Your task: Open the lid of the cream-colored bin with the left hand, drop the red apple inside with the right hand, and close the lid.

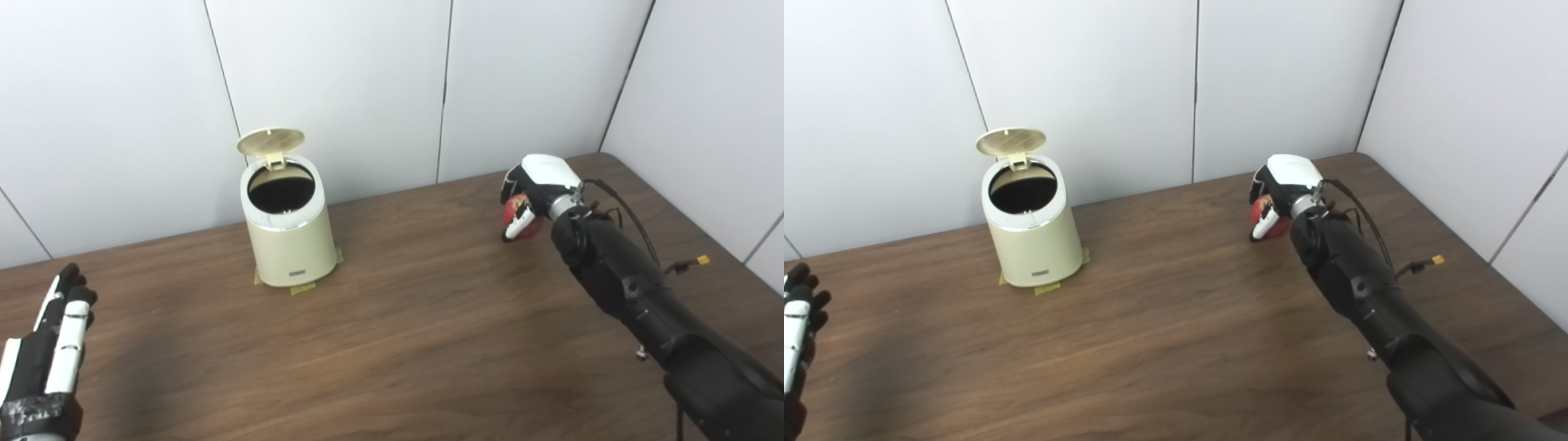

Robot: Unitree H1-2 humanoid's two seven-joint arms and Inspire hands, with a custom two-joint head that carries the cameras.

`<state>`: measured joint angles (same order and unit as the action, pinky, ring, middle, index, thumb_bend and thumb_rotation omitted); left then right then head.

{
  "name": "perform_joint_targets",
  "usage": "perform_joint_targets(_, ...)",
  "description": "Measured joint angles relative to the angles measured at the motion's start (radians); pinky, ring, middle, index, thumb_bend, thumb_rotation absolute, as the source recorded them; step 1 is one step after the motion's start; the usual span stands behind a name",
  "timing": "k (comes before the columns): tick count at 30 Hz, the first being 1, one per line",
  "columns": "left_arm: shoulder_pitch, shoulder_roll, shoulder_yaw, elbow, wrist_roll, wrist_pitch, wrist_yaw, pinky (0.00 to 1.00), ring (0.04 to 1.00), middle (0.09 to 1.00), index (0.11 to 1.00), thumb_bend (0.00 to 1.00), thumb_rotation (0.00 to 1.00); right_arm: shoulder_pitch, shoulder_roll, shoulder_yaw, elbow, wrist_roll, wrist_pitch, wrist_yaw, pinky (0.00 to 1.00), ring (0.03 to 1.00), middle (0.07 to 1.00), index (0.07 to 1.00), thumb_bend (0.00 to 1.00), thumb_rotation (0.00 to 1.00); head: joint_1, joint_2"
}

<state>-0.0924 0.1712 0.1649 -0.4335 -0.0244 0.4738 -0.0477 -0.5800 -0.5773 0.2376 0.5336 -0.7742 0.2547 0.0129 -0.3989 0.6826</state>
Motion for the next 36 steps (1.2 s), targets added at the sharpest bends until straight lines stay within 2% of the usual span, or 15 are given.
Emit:
perform_joint_targets(7, 0.000, 0.012, -0.015, -0.018, 0.018, 0.000, -0.001, 1.00, 1.000, 1.000, 0.965, 0.41, 0.81, 0.013, -0.003, 0.004, 0.027, 0.002, -0.063, -0.090, 0.47, 0.410, 0.531, 0.487, 0.52, 0.00, 0.000, -0.005)
perform_joint_targets(12, -0.001, 0.017, -0.027, -0.018, 0.033, 0.000, 0.000, 1.00, 1.000, 1.000, 0.960, 0.41, 0.82, 0.024, -0.002, 0.000, 0.020, 0.008, -0.109, -0.149, 0.41, 0.401, 0.531, 0.496, 0.51, 0.00, 0.011, -0.011)
perform_joint_targets(19, -0.005, 0.007, -0.039, -0.018, 0.037, 0.000, 0.000, 1.00, 1.000, 1.000, 0.970, 0.38, 0.84, 0.027, 0.016, -0.042, -0.212, 0.010, -0.073, -0.155, 0.42, 0.389, 0.520, 0.533, 0.51, 0.00, 0.037, -0.018)
perform_joint_targets(22, -0.009, 0.000, -0.044, -0.019, 0.037, 0.000, -0.001, 1.00, 1.000, 1.000, 0.983, 0.35, 0.85, 0.020, 0.025, -0.038, -0.293, 0.001, -0.080, -0.155, 0.36, 0.385, 0.513, 0.543, 0.51, 0.00, 0.058, -0.023)
perform_joint_targets(28, -0.013, -0.004, -0.070, -0.019, 0.067, 0.000, -0.001, 1.00, 1.000, 1.000, 0.995, 0.30, 0.90, 0.017, 0.053, -0.030, -0.422, -0.019, -0.085, -0.107, 0.35, 0.370, 0.501, 0.557, 0.51, 0.00, 0.120, -0.035)
perform_joint_targets(30, -0.014, -0.012, -0.077, -0.019, 0.070, 0.000, -0.001, 1.00, 1.000, 1.000, 1.000, 0.31, 0.85, 0.012, 0.062, -0.030, -0.443, -0.020, -0.094, -0.095, 0.36, 0.380, 0.512, 0.546, 0.51, 0.00, 0.169, -0.041)
perform_joint_targets(31, -0.015, -0.016, -0.081, -0.019, 0.070, 0.000, 0.000, 1.00, 1.000, 1.000, 1.000, 0.32, 0.84, 0.010, 0.064, -0.029, -0.456, -0.021, -0.104, -0.090, 0.36, 0.381, 0.513, 0.545, 0.51, 0.00, 0.169, -0.041)
perform_joint_targets(33, -0.015, -0.022, -0.089, -0.016, 0.070, -0.007, -0.001, 1.00, 1.000, 1.000, 1.000, 0.31, 0.78, -0.001, 0.066, -0.023, -0.469, -0.023, -0.147, -0.091, 0.36, 0.381, 0.511, 0.540, 0.51, 0.00, 0.221, -0.051)
perform_joint_targets(36, -0.016, -0.022, -0.096, 0.020, 0.070, -0.035, -0.002, 1.00, 1.000, 1.000, 0.991, 0.31, 0.75, -0.017, 0.079, -0.024, -0.477, -0.018, -0.187, -0.092, 0.36, 0.377, 0.505, 0.538, 0.51, 0.00, 0.262, -0.061)
